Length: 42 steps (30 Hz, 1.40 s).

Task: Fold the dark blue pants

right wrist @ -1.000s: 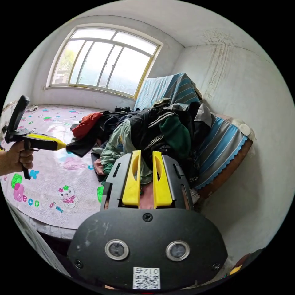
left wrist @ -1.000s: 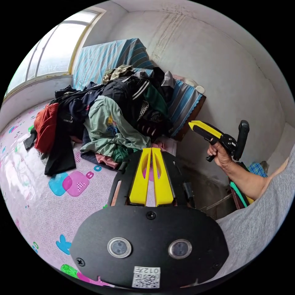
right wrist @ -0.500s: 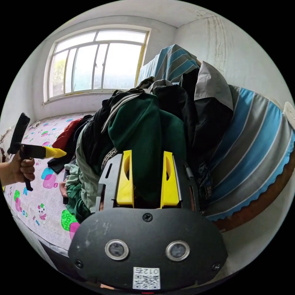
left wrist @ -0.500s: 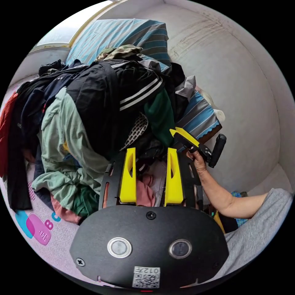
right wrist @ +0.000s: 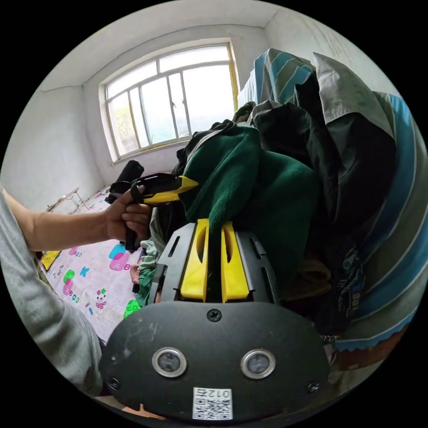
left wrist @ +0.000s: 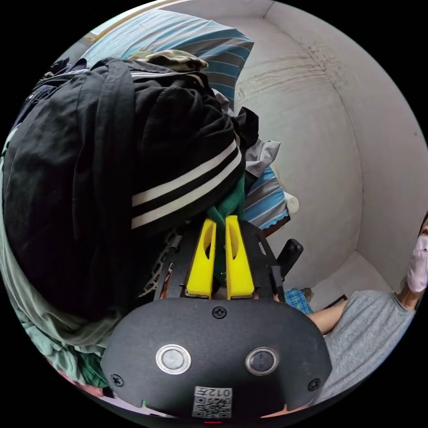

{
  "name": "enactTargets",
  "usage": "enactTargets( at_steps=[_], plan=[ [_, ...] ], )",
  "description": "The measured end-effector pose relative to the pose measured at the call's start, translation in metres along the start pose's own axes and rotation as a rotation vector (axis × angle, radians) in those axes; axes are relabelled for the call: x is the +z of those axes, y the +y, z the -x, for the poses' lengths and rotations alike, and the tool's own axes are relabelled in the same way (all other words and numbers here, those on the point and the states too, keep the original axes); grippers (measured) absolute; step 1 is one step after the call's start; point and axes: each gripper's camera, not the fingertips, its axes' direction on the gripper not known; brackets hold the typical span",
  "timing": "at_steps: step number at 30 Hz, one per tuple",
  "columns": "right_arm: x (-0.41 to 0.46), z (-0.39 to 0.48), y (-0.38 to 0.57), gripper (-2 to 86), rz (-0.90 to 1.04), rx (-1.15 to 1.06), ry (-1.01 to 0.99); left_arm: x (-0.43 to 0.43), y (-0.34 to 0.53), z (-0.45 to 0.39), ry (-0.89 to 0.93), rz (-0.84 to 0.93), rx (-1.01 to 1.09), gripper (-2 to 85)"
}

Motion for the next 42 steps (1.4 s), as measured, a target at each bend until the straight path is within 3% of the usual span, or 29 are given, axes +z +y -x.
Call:
enactTargets(
  at_steps=[9,19,28,34,38,41,42],
  plan=[
    [0.001,0.050,-0.010,3.7,0.019,-0.032,-0.384,-0.090,0.024,0.006,0.134,-0.101,0.074,2.2],
    [0.123,0.194,0.016,3.7,0.269,-0.137,-0.707,-0.224,0.097,0.039,0.025,-0.206,-0.011,1.4],
    [0.266,0.317,0.113,4.6,0.651,-0.192,-0.852,-0.314,0.195,0.066,-0.148,-0.189,-0.167,1.3],
    [0.291,0.318,0.143,6.7,0.855,-0.339,-0.694,-0.325,0.250,0.064,-0.198,-0.118,-0.258,1.6],
    [0.288,0.260,0.100,3.0,0.784,-0.290,-0.684,-0.321,0.276,0.069,-0.263,-0.091,-0.354,2.1],
    [0.265,0.180,0.032,2.5,0.505,-0.134,-0.628,-0.317,0.279,0.066,-0.306,-0.093,-0.377,2.6],
    [0.254,0.144,0.006,2.9,0.363,-0.056,-0.519,-0.316,0.278,0.066,-0.318,-0.086,-0.376,2.7]
  ],
)
